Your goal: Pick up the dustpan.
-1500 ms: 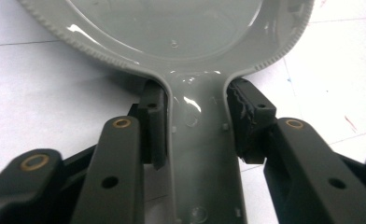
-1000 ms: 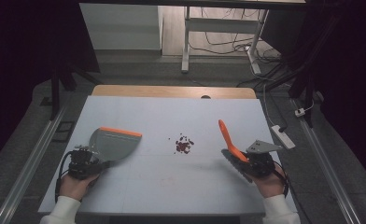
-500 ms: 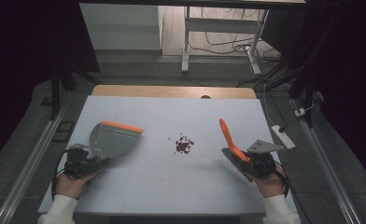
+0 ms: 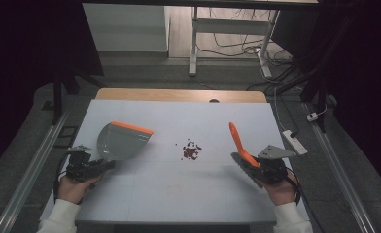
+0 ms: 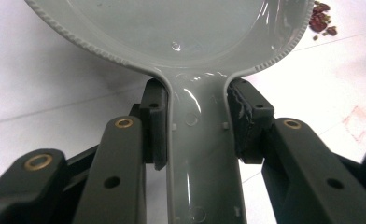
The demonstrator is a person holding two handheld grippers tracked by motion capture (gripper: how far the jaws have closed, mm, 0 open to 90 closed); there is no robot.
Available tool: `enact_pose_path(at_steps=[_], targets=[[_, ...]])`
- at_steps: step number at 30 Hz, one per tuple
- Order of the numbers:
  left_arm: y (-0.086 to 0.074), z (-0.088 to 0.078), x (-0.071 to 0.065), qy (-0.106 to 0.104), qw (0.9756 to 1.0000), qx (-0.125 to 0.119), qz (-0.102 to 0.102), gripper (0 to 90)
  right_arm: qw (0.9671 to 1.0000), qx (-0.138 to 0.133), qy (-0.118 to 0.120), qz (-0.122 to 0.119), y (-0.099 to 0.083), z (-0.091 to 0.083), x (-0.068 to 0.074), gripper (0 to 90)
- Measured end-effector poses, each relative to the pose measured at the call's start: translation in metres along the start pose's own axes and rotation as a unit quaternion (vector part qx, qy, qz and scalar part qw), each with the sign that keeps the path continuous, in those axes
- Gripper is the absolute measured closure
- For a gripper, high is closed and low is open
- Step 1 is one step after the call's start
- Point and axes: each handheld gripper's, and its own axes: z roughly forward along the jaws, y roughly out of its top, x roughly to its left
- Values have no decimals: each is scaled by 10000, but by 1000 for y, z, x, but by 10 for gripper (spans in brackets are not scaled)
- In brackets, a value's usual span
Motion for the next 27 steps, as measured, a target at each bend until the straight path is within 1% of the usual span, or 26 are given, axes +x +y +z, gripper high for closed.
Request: enact_pose_path(at_steps=[3, 7, 9, 11, 16, 18, 20, 23, 27], targets=[[5, 1, -1, -32, 10000, -26, 81, 622, 10000, -21, -23, 14, 1, 0, 0, 696], [11, 2, 0, -171, 9996, -89, 184, 622, 10000, -14, -38, 9, 1, 0, 0, 696], [14, 4, 1, -174, 9995, -86, 265, 623, 10000, -17, -44, 8, 1, 0, 0, 696], [18, 7, 2, -196, 9993, -44, 302, 622, 10000, -18, -51, 13, 1, 0, -1, 696], [27, 10, 3, -236, 9981, -43, 563, 622, 10000, -21, -59, 5, 1, 1, 0, 696], [29, 9, 2, -258, 9975, -58, 661, 622, 10000, -13, -65, 20, 1, 1, 0, 696], [29, 9, 1, -319, 9969, -59, 717, 622, 10000, -11, -62, 17, 1, 1, 0, 696], [28, 6, -2, -383, 9960, 27, 809, 623, 10000, -4, -57, 8, 1, 1, 0, 696], [27, 2, -4, -535, 9945, 23, 903, 623, 10000, 7, -44, -9, 1, 1, -1, 696]])
